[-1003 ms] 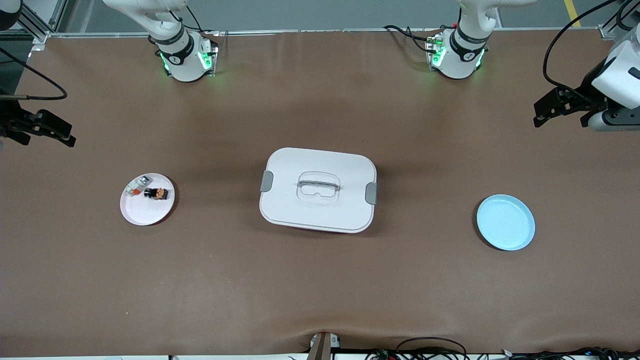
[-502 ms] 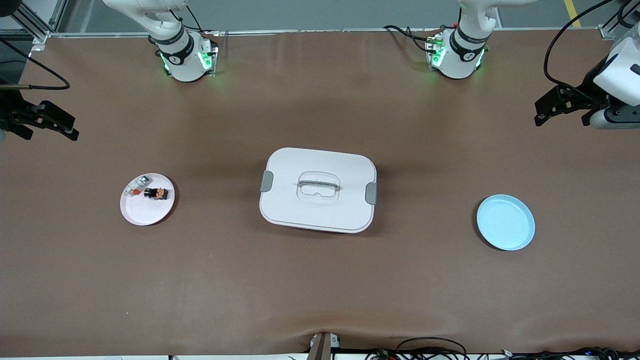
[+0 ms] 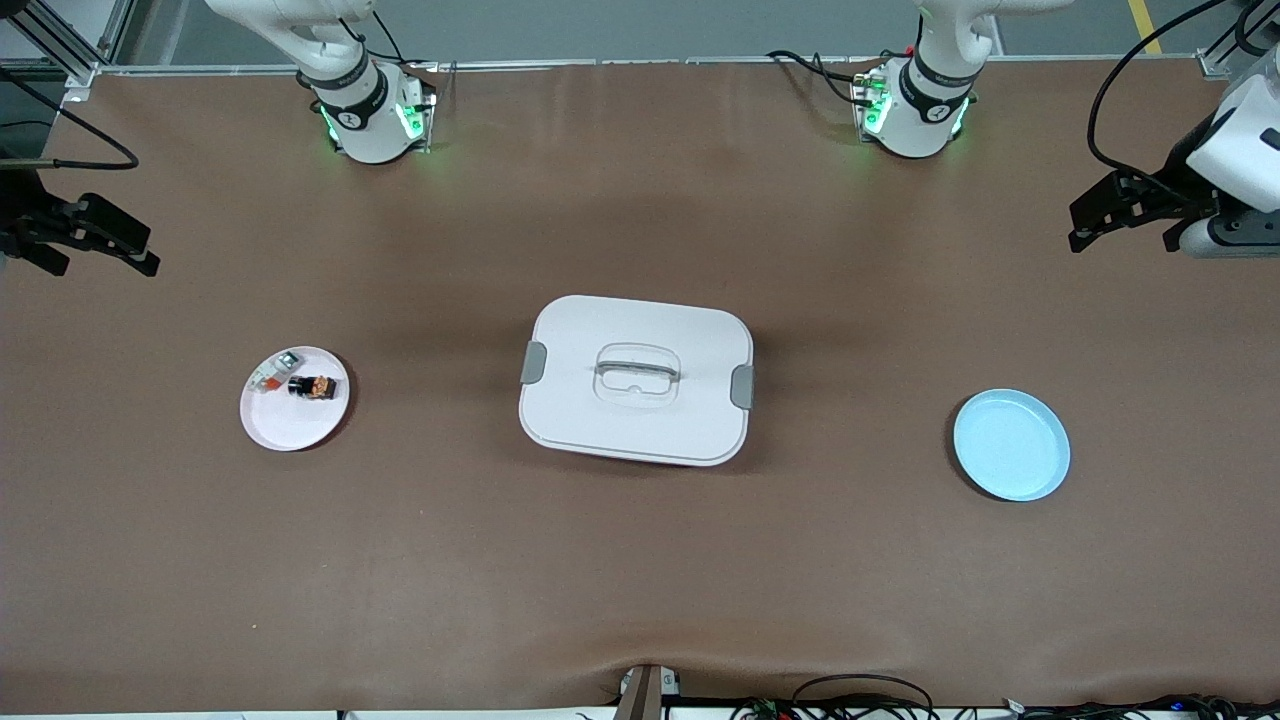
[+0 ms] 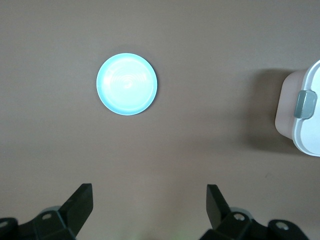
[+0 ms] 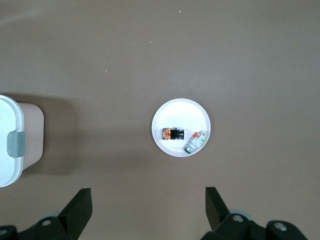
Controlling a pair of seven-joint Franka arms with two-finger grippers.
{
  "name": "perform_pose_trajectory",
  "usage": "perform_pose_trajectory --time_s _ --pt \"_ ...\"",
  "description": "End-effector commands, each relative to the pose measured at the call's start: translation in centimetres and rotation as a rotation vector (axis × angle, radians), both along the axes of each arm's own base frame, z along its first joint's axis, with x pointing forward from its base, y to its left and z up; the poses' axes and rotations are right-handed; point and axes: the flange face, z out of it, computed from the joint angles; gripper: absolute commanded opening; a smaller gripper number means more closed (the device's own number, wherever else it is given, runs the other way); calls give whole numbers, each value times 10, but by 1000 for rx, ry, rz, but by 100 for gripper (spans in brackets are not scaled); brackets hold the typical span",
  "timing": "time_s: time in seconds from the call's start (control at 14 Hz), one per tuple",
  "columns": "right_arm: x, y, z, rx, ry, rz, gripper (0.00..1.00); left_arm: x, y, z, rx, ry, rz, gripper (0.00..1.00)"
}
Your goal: Transfer orange switch to right arm and place
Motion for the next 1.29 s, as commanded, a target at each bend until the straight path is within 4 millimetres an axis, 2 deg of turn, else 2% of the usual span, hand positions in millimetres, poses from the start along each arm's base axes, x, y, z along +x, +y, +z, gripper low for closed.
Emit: perform_pose_trajectory --time_s 0.0,1.22 --pt "-3 -1 1 13 -3 -16 100 -4 0 4 -10 2 -16 100" --pt "-2 2 -1 13 9 -9 100 -2 -1 10 -4 -12 -15 100"
